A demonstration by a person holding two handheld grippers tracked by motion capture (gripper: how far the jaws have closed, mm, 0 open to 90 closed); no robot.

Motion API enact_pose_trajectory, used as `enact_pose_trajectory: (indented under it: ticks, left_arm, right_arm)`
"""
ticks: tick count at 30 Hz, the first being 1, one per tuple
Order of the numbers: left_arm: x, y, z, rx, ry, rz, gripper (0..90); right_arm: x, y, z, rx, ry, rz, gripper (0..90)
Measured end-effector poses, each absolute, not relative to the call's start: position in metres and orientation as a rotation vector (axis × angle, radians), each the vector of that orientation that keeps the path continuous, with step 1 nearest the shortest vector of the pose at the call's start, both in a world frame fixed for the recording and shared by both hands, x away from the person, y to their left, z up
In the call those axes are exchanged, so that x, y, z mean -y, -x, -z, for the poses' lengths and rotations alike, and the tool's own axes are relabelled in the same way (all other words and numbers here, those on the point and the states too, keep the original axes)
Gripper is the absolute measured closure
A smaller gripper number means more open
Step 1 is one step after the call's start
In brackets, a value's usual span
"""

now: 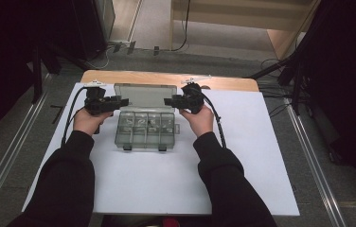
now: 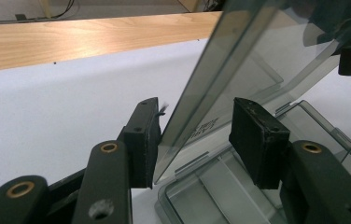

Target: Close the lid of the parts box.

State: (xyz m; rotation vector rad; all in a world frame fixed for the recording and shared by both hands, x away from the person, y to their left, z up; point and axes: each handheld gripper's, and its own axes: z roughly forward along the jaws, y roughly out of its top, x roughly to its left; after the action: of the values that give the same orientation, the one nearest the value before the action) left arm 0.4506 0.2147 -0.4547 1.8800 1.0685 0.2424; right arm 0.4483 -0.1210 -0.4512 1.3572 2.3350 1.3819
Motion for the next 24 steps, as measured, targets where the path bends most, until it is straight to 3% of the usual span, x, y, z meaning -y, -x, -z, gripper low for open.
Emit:
enact_pose_trajectory:
  ticks: [13, 24]
  left_arm:
    - [-0.213, -0.442, 0.454, -1.046, -1.891, -0.262, 49.5]
    - [-0.219, -0.431, 0.448, -1.015, -1.915, -0.243, 38.8]
  right_arm:
    - [0.125, -0.439, 0.453, -2.34, -1.336, -1.426, 53.2]
    - [0.126, -0.434, 0.455, -2.357, -1.299, -1.423, 53.1]
